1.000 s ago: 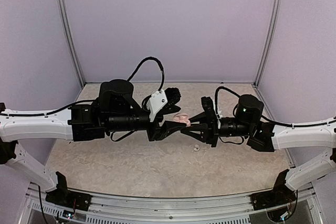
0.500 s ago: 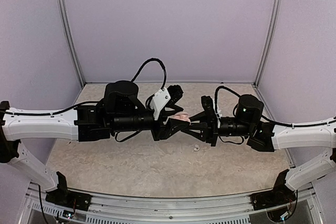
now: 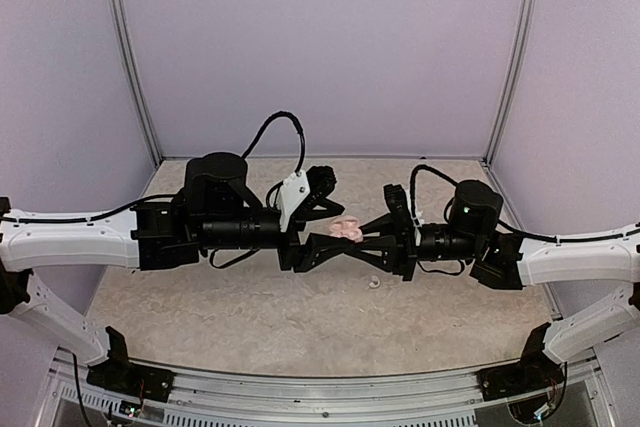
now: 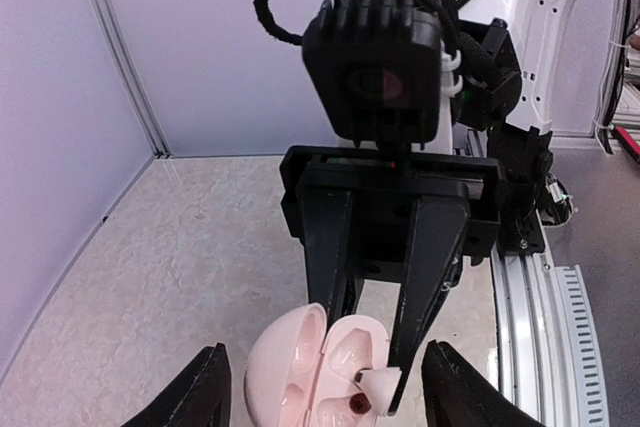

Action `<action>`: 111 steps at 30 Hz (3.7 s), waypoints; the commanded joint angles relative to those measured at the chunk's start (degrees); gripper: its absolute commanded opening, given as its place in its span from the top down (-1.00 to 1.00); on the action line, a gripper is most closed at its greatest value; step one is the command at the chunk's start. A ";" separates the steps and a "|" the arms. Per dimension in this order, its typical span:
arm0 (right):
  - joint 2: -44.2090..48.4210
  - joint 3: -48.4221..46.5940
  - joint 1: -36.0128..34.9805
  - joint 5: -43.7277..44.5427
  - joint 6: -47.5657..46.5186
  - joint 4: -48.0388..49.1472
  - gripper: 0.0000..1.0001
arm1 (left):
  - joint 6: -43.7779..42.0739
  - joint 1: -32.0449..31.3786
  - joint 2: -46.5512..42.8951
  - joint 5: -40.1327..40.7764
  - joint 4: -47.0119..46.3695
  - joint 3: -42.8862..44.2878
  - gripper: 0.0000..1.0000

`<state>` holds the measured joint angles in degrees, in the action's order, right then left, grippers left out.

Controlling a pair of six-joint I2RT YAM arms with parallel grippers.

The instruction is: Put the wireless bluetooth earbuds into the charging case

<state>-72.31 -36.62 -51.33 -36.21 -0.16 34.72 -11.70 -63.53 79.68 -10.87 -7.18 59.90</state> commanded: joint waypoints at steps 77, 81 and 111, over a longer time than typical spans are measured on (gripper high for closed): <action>5.70 -4.45 -6.26 24.37 -14.12 -15.68 1.00 | 1.59 -3.86 5.85 17.33 9.33 9.87 1.00; 6.19 -3.77 -6.82 27.15 -15.53 -14.12 1.00 | 6.07 -3.38 6.77 17.70 10.08 11.37 1.00; 1.48 -6.03 -14.05 46.11 -24.80 -10.27 1.00 | 32.07 -1.64 13.58 19.80 14.41 20.54 1.00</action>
<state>-70.41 -40.47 -61.58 16.43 -22.98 20.82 18.09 -65.47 91.74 9.32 12.16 78.28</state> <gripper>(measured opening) 0.209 0.048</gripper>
